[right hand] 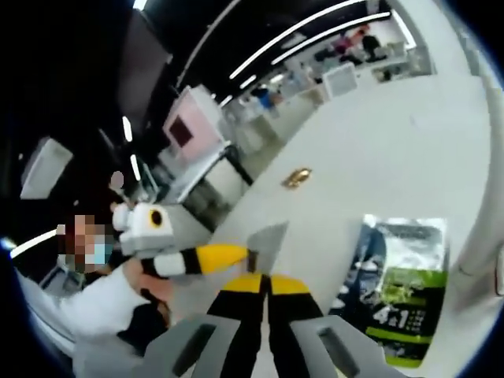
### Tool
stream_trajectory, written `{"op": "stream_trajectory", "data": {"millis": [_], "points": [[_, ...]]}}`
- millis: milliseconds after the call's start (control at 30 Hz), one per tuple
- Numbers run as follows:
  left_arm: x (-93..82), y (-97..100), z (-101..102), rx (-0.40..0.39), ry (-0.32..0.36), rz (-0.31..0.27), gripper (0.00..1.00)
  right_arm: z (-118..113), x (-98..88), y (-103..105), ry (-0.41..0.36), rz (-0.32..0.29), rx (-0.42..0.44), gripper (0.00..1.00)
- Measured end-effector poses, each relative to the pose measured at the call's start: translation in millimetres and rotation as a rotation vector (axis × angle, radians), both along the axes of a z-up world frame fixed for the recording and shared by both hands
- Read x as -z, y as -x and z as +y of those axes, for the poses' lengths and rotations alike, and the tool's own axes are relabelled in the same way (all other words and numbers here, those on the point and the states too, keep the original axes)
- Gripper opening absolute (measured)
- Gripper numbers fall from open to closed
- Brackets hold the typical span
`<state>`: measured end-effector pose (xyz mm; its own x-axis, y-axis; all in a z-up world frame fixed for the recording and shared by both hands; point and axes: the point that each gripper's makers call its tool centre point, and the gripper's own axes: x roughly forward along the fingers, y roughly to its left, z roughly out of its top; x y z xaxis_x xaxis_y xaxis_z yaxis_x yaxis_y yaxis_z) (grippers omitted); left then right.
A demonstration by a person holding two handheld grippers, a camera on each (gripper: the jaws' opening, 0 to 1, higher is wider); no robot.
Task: Arrange the skincare products in the storage area until every visible bottle or jar stands upright without overlapping.
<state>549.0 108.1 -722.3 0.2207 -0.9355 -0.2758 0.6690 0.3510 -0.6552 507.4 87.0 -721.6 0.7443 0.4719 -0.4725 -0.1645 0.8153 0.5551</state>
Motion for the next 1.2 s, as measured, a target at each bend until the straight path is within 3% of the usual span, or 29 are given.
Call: {"op": "stream_trajectory", "data": {"millis": [633, 1200], "points": [[39.7, 14.3, 7.8, 0.026, -0.162, -0.035, 0.00, 5.6, 45.5, 8.9, 0.056, 0.089, -0.048, 0.00], [59.2, 14.5, 15.3, 0.021, -0.227, -0.042, 0.00, 12.9, 64.1, 15.0, 0.090, 0.122, -0.086, 0.02]]}}
